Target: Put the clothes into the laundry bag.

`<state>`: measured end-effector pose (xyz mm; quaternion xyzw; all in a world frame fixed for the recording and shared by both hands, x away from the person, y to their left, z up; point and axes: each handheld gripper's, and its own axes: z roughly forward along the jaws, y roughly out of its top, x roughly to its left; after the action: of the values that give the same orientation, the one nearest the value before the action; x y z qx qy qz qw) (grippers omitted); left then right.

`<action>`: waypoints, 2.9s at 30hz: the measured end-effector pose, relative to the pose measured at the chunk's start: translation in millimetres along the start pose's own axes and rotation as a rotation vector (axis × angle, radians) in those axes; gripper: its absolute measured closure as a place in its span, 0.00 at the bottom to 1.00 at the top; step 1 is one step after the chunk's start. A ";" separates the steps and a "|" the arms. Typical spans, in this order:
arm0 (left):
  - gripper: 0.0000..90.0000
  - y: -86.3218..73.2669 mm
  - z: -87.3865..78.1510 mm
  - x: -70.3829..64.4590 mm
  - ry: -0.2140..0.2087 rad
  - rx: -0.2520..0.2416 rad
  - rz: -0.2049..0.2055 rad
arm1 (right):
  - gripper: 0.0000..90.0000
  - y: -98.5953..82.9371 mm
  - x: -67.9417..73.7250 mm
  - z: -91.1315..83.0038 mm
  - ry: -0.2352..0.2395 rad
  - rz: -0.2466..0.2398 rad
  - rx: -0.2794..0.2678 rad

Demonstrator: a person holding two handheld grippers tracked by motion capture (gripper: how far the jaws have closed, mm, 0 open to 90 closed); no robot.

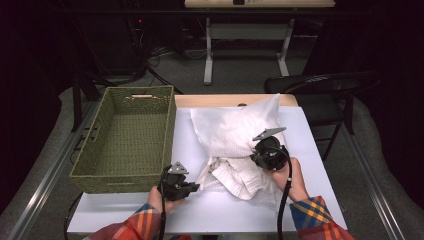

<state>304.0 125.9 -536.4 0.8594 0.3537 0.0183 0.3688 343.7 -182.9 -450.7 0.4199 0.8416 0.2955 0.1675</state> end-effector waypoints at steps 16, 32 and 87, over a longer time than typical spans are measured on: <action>0.56 8.2 -22.6 -39.4 0.050 0.010 0.133 | 0.96 2.9 4.8 4.7 0.023 -0.007 0.014; 0.73 22.8 45.9 -28.5 0.105 0.083 0.159 | 0.96 1.4 7.5 -0.2 0.071 0.031 0.013; 0.83 -3.7 6.5 -57.1 -0.042 0.141 0.333 | 0.97 -4.6 7.2 -5.0 0.136 0.049 0.047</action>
<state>260.9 88.1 -530.4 0.9300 0.1992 0.0365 0.3066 334.0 -181.1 -450.1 0.4233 0.8472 0.3073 0.0926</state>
